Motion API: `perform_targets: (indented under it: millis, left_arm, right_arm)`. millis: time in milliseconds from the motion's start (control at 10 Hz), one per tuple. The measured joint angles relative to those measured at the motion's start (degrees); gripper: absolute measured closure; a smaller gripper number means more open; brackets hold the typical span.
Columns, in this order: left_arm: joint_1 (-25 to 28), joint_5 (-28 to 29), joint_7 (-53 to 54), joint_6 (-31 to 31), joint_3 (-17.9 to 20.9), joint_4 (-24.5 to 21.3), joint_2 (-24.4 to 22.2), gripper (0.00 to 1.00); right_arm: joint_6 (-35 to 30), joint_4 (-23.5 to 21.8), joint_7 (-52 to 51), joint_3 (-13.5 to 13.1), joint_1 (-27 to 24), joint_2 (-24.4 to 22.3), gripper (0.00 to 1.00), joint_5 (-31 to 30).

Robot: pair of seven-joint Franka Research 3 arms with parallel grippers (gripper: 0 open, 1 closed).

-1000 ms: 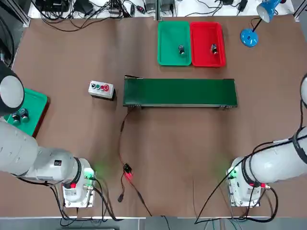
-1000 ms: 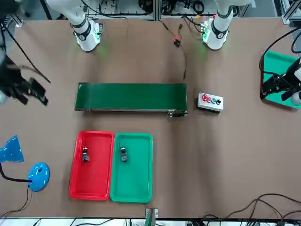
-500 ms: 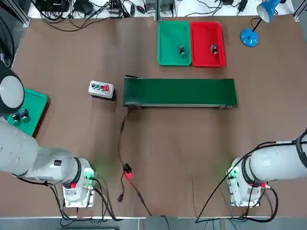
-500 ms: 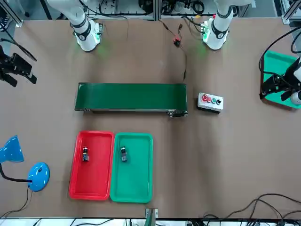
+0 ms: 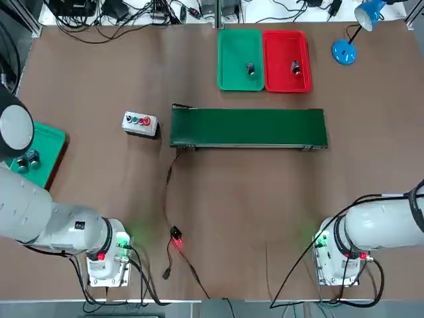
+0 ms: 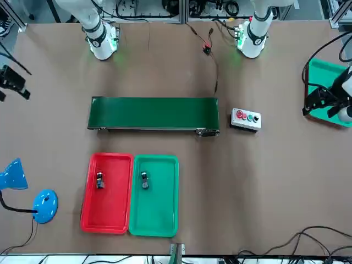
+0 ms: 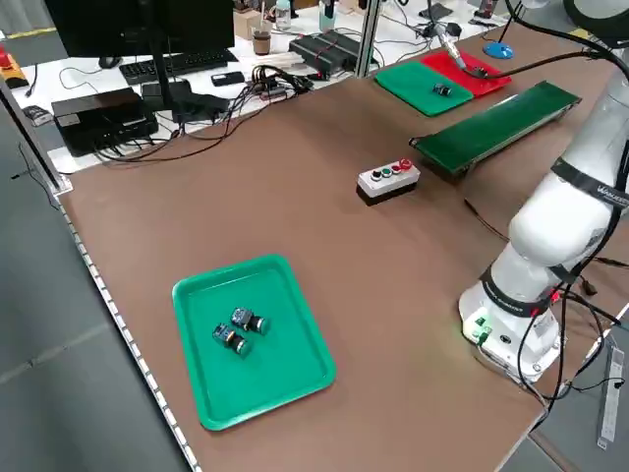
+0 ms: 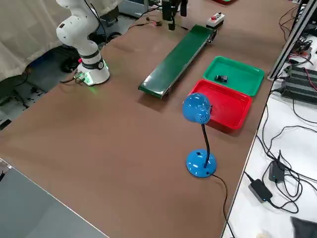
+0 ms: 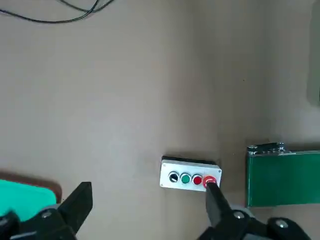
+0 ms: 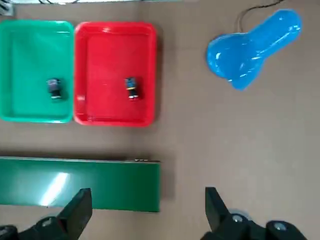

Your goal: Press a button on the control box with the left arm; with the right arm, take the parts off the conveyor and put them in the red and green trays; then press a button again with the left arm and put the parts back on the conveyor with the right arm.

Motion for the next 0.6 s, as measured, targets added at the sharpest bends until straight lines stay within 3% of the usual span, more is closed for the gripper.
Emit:
perform_targets:
  millis: [600]
  left_arm:
    - [0.2, 0.0, 1.0, -1.0, -0.9, 0.2, -1.1, 0.01]
  right_arm:
    - [-1.6, 0.1, 0.0, 0.1, 0.2, -1.1, 0.0, -0.8]
